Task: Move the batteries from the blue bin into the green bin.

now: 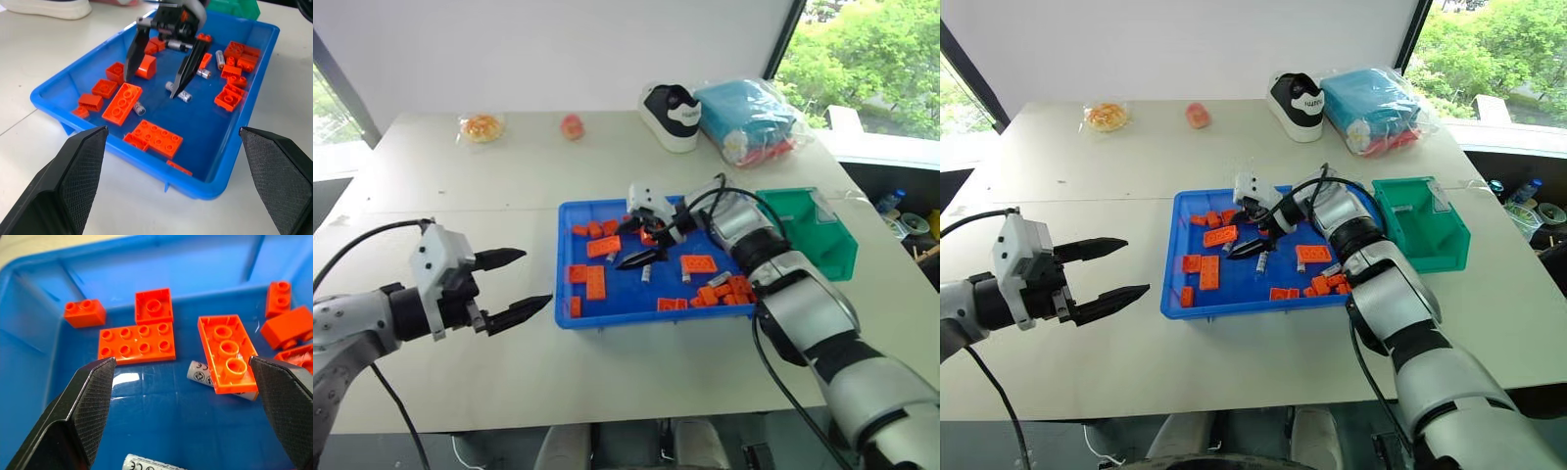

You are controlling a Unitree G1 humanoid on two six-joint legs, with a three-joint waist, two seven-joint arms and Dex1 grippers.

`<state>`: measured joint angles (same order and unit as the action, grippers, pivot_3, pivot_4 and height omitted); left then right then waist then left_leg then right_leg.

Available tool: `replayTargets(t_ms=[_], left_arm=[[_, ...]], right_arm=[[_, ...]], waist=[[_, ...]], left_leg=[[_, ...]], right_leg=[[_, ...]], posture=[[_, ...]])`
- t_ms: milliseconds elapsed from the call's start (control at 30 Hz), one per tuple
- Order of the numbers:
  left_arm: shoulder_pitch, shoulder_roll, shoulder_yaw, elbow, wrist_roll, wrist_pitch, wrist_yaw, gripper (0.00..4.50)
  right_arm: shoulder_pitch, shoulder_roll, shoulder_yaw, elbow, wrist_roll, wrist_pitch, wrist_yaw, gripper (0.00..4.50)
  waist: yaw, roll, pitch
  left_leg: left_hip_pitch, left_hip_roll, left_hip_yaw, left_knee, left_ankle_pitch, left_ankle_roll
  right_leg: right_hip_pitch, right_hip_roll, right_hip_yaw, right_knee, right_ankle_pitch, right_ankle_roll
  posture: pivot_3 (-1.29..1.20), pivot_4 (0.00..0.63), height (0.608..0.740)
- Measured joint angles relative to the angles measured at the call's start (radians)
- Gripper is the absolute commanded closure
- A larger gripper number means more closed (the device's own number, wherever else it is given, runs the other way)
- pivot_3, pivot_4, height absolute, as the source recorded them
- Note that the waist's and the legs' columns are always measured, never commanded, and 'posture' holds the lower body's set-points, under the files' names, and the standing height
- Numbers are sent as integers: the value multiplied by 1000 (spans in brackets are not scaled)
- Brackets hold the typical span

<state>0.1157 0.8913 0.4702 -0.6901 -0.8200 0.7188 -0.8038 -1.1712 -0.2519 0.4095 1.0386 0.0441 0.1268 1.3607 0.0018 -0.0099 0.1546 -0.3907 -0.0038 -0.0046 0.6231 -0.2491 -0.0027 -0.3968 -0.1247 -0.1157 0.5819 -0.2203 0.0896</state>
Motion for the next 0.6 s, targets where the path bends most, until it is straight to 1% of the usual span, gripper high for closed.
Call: replayTargets(t_ms=[100, 267, 467, 600], left_arm=[[8, 0, 19, -12, -9, 0, 17, 0], [30, -8, 22, -28, -21, 0, 45, 0], [45, -13, 28, -39, -27, 0, 67, 0], [43, -13, 28, -39, -30, -1, 72, 0]], right_arm=[[-21, 35, -18, 89, -26, -36, -23, 43], [-48, 61, -75, 168, -41, -46, -52, 43], [-88, 81, -178, 188, -22, -11, -33, 43], [-101, 89, -207, 191, -27, -10, -55, 43]], waist=[[-10, 0, 0], [-18, 0, 0], [-16, 0, 0], [-16, 0, 0]], left_leg=[[0, 0, 0, 0, 0, -1], [0, 0, 0, -1, 0, -1], [0, 1, 0, -1, 0, -2], [1, 1, 0, -1, 0, -3]], right_leg=[[0, 0, 0, 0, 0, 0], [2, 2, 2, 1, 0, 0], [1, 3, 2, 0, 0, 0], [0, 3, 2, 0, 0, 0]], posture=[[0, 150, 707], [0, 150, 707], [0, 150, 707], [0, 150, 707]])
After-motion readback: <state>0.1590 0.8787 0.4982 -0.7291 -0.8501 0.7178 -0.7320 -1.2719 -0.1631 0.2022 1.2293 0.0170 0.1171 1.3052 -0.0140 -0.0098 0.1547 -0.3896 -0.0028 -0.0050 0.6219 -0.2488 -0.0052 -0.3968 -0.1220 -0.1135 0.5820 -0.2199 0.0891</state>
